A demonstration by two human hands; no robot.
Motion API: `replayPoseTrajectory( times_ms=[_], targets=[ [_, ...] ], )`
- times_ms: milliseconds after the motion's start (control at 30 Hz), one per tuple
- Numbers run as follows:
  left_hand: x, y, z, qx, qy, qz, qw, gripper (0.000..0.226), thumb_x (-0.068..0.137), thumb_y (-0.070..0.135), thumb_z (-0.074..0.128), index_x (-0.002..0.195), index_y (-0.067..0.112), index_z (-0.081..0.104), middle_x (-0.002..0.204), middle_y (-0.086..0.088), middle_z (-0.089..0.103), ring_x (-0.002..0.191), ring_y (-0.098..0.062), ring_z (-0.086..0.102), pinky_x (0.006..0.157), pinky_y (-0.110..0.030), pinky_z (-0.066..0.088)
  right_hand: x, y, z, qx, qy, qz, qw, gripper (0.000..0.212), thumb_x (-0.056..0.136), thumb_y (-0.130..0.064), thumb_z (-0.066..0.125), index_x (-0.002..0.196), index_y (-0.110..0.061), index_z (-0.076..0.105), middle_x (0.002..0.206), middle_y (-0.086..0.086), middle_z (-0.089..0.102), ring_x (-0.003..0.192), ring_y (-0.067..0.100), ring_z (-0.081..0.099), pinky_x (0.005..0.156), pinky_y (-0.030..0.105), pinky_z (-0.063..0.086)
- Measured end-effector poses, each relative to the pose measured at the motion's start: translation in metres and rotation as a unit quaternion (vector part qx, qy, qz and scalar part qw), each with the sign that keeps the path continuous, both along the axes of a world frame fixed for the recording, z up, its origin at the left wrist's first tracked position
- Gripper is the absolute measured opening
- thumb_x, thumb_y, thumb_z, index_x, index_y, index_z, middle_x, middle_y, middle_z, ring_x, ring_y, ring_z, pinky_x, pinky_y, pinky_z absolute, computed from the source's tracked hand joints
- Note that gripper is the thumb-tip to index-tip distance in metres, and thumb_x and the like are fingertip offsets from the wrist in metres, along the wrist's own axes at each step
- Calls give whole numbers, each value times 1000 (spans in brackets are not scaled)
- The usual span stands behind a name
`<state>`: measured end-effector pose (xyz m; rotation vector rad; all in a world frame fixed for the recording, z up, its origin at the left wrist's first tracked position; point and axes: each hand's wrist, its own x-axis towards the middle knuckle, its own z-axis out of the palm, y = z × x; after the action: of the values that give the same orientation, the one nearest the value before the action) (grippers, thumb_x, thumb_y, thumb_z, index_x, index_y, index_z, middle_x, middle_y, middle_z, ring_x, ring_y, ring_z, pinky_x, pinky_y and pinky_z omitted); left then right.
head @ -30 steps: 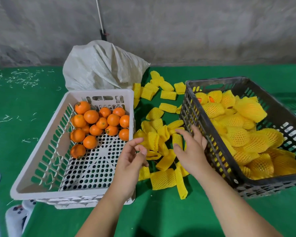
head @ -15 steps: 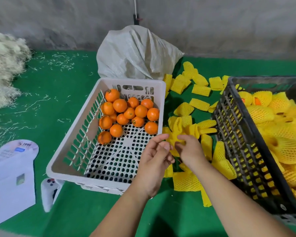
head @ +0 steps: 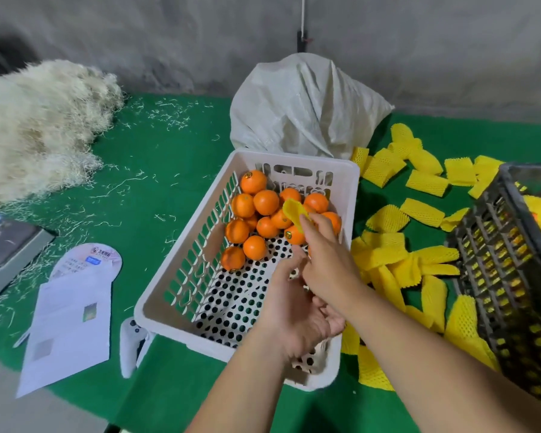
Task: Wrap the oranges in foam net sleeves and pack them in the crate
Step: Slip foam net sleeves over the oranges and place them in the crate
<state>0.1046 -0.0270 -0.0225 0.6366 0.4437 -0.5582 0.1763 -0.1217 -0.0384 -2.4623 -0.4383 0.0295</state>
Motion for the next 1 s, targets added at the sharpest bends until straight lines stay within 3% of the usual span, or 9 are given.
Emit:
replayPoseTrajectory(
  times_ms=[67, 167, 233, 267, 367, 433, 633, 867, 1000],
  targets=[
    [25, 27, 0, 227, -57, -144, 962, 57, 96, 66, 53, 122, 17, 64, 90, 1, 60, 68, -11, 55, 66, -28, 52, 2, -6, -5, -82, 4, 21, 996, 90, 93, -14, 60, 163, -32, 7, 166, -17, -2, 134, 28, 45, 98, 39, 50],
    [59, 59, -7, 488, -163, -284, 809, 90, 83, 93, 43, 143, 28, 58, 139, 5, 63, 116, -12, 64, 96, -34, 53, 3, -4, -9, -202, -21, 52, 978, 92, 93, -32, 59, 163, -24, -1, 169, -6, -10, 133, 27, 46, 101, 35, 45],
    [84, 79, -32, 527, -119, -200, 817, 67, 96, 78, 44, 135, 28, 64, 149, -1, 59, 121, -16, 64, 100, -34, 52, 3, 3, -9, -240, -55, 55, 968, 85, 98, -44, 51, 163, -18, 3, 170, 3, -5, 128, 27, 52, 98, 37, 46],
    [97, 88, -51, 595, -92, -153, 783, 57, 104, 66, 42, 135, 22, 63, 149, -8, 58, 123, -23, 63, 102, -39, 53, 3, 4, -9, -253, -68, 58, 963, 83, 99, -47, 48, 163, -16, 5, 170, 6, -3, 127, 27, 53, 98, 38, 47],
    [119, 110, -96, 816, -85, -234, 522, 61, 105, 45, 46, 161, 26, 31, 160, -14, 36, 143, -38, 40, 117, -52, 39, 5, 1, -10, -258, -75, 65, 961, 83, 99, -48, 48, 163, -15, 5, 170, 7, -3, 130, 27, 51, 101, 38, 45],
    [121, 113, -118, 848, -124, -311, 410, 83, 98, 36, 59, 166, 31, 10, 158, -11, 27, 145, -37, 31, 120, -50, 31, 5, -2, -12, -249, -82, 70, 962, 82, 99, -48, 47, 163, -15, 6, 170, 6, -2, 131, 27, 51, 103, 38, 45],
    [119, 98, -135, 889, -159, -313, 293, 63, 95, 18, 62, 148, 22, 30, 140, -12, 38, 126, -38, 46, 109, -47, 37, 4, -3, -12, -216, -103, 64, 969, 75, 100, -43, 47, 162, -17, 16, 169, 3, 9, 133, 24, 50, 104, 39, 47],
    [124, 96, -134, 862, -121, -332, 363, 66, 91, 53, 70, 142, 21, 42, 141, -10, 45, 130, -36, 48, 107, -46, 41, 4, -1, -10, -222, -87, 67, 969, 74, 100, -38, 50, 162, -19, 15, 167, 2, 11, 136, 23, 46, 109, 38, 44],
    [122, 99, -98, 775, -121, -330, 525, 68, 79, 53, 78, 132, 17, 54, 132, -9, 46, 113, -27, 54, 89, -39, 53, 6, 2, -6, -231, -79, 58, 968, 72, 99, -29, 55, 161, -18, 19, 165, 2, 15, 135, 25, 45, 110, 39, 43]
  ],
)
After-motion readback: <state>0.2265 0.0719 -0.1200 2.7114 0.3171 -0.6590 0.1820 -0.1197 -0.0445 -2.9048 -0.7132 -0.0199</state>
